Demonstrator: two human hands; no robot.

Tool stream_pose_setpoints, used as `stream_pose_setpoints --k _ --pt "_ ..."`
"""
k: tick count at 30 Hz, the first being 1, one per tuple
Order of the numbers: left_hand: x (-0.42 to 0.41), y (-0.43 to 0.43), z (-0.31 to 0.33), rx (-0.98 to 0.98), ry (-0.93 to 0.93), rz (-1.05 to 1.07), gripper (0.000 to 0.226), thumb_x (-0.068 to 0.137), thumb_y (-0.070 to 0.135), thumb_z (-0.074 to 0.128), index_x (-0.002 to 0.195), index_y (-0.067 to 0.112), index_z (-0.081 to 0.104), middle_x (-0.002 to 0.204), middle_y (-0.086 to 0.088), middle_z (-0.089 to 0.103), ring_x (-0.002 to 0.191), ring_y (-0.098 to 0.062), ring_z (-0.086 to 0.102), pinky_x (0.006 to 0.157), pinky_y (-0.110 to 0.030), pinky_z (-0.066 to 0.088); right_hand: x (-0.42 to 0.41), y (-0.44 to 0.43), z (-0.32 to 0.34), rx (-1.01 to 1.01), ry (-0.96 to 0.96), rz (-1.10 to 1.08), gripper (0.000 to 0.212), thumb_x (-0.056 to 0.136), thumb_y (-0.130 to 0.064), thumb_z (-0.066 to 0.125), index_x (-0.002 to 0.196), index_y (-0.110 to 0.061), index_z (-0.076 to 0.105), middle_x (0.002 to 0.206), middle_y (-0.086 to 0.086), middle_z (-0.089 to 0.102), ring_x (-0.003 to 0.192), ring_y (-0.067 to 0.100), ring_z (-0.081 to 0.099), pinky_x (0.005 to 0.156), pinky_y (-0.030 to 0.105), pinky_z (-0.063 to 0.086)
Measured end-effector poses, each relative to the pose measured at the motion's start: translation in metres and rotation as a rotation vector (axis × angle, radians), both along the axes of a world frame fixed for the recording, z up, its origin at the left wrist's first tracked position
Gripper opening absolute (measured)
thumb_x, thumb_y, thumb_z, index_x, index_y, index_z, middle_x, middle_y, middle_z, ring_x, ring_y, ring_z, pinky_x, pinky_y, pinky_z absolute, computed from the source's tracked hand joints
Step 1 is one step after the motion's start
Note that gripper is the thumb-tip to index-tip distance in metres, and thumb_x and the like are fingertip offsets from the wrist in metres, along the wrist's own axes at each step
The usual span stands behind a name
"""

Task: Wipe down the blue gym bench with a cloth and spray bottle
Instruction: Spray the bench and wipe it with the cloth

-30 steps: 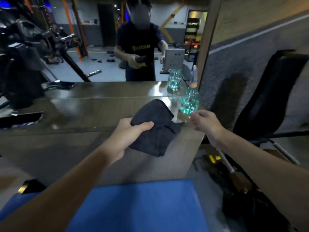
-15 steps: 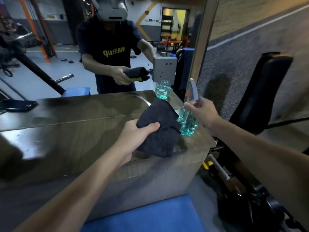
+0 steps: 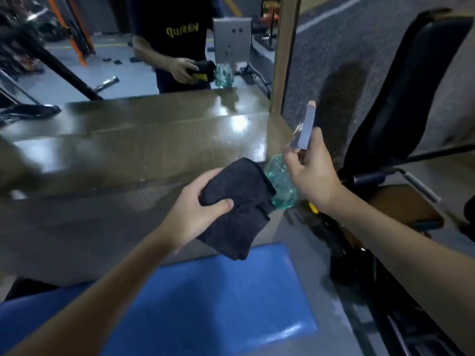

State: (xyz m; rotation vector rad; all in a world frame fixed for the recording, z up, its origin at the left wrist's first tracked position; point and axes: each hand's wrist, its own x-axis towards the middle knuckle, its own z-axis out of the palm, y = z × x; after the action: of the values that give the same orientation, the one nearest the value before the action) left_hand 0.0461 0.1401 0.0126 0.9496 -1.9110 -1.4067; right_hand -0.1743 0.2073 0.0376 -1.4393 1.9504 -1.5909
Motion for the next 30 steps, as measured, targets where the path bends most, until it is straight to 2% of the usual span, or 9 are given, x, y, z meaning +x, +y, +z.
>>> stream_pose_setpoints --k 3,7,11,15,18,21,24,26,30 --pt "0.011 0.021 -0.051 -0.02 -0.11 -0.04 0.053 0.087 0.003 0.074 0.127 0.034 0.06 0.111 0.019 0.072 0.102 0.003 0.066 0.083 -0.016 0.052 0.008 0.039 -0.046 0.057 -0.073 -0.064 0.021 0.089 -0.01 0.062 0.102 -0.012 0.046 0.074 0.006 0.052 0.055 0.01 0.046 0.052 0.03 0.04" --pt "0.021 0.03 -0.151 -0.023 -0.34 -0.074 0.055 0.086 0.013 0.072 0.124 0.048 0.055 0.111 0.031 0.067 0.108 0.002 0.063 0.09 -0.02 0.05 0.015 0.083 -0.139 0.199 -0.105 -0.107 0.026 0.086 -0.009 0.064 0.101 -0.026 0.05 0.073 -0.004 0.057 0.057 0.013 0.052 0.057 0.034 0.045" --pt "0.027 0.019 -0.267 -0.147 -0.725 -0.082 0.065 0.088 0.037 0.064 0.145 0.051 0.038 0.125 0.01 0.068 0.112 -0.025 0.065 0.084 -0.041 0.055 0.024 0.112 -0.255 0.457 -0.158 -0.157 0.028 0.082 -0.009 0.07 0.099 -0.016 0.049 0.081 0.003 0.064 0.067 0.02 0.061 0.062 0.039 0.047" --pt "0.026 0.003 -0.359 -0.308 -0.941 -0.073 0.068 0.095 0.04 0.058 0.154 0.045 0.023 0.125 -0.004 0.064 0.11 -0.032 0.062 0.078 -0.042 0.053 0.046 0.128 -0.36 0.569 -0.163 -0.186 0.048 0.077 -0.003 0.066 0.119 -0.015 0.047 0.085 -0.007 0.064 0.07 0.017 0.06 0.068 0.039 0.05" --pt "0.021 -0.002 -0.423 -0.29 -0.993 -0.068 0.062 0.095 0.044 0.057 0.15 0.043 0.028 0.137 -0.006 0.045 0.124 -0.034 0.048 0.082 -0.045 0.047 0.06 0.129 -0.419 0.624 -0.184 -0.173 0.061 0.071 -0.016 0.061 0.129 -0.03 0.046 0.086 -0.003 0.064 0.069 0.025 0.061 0.07 0.047 0.054" --pt "0.018 0.001 -0.48 -0.216 -1.111 -0.147 0.059 0.082 0.067 0.062 0.132 0.049 0.036 0.154 -0.002 0.009 0.142 -0.037 0.018 0.098 -0.061 0.038 0.071 0.132 -0.462 0.669 -0.234 -0.189 0.057 0.07 -0.015 0.06 0.122 -0.037 0.046 0.087 0.004 0.066 0.073 0.029 0.062 0.067 0.048 0.054" --pt "0.008 0.005 -0.515 -0.308 -1.146 -0.204 0.083 0.078 0.082 0.052 0.143 0.063 0.005 0.161 0.005 -0.011 0.15 -0.036 0.0 0.103 -0.071 0.031 0.077 0.136 -0.491 0.662 -0.344 -0.26 0.037 0.065 -0.021 0.057 0.098 -0.038 0.056 0.085 0.011 0.065 0.072 0.038 0.062 0.063 0.053 0.056" --pt "0.003 0.008 -0.527 -0.298 -1.113 -0.195 0.078 0.081 0.082 0.043 0.142 0.067 -0.003 0.162 0.003 -0.003 0.147 -0.038 0.011 0.103 -0.067 0.035 0.079 0.14 -0.505 0.677 -0.378 -0.284 0.028 0.064 -0.023 0.056 0.089 -0.035 0.059 0.082 0.01 0.065 0.071 0.04 0.063 0.063 0.053 0.056" --pt "0.009 0.007 -0.539 -0.385 -1.105 -0.144 0.059 0.094 0.068 0.039 0.147 0.06 0.014 0.145 -0.003 0.032 0.127 -0.037 0.038 0.096 -0.052 0.045 0.079 0.148 -0.516 0.718 -0.375 -0.309 0.032 0.064 -0.023 0.056 0.093 -0.011 0.06 0.082 0.015 0.064 0.072 0.044 0.063 0.063 0.054 0.058"
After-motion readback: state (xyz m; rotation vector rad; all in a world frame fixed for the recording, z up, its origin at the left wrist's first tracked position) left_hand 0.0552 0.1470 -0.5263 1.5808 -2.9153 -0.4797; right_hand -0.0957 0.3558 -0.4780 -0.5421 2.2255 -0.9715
